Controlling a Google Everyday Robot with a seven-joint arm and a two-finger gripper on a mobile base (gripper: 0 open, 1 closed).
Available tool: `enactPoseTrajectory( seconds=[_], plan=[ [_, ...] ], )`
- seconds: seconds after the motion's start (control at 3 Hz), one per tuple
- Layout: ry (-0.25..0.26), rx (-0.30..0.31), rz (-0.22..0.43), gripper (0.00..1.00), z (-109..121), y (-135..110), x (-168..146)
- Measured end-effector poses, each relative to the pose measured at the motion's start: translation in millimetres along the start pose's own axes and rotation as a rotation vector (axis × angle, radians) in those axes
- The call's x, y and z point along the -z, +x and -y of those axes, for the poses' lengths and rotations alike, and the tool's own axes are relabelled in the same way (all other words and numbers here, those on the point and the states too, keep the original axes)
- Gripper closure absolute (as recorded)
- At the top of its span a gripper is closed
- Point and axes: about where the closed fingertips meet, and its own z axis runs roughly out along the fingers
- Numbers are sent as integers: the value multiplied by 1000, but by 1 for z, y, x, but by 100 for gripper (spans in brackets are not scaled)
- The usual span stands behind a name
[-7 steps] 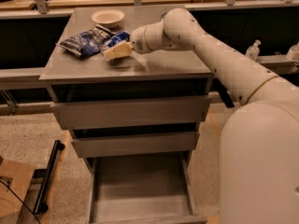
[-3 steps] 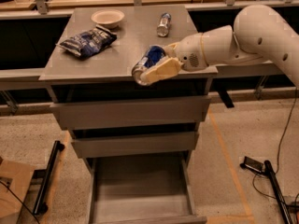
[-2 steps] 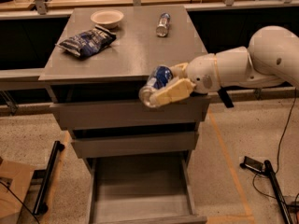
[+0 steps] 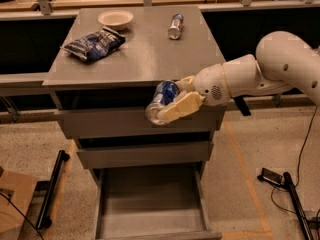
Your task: Place pepsi can into bottom drawer
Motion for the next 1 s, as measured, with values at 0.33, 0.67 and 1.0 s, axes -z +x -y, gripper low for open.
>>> enactPoseTrajectory(
  seconds=[0.33, 0.67, 1.0],
  plan=[
    [-100, -59, -17, 100, -29, 28, -22],
    [-155, -159, -29, 100, -61, 92, -47],
    [-153, -214, -54, 100, -79, 170, -88]
  ],
)
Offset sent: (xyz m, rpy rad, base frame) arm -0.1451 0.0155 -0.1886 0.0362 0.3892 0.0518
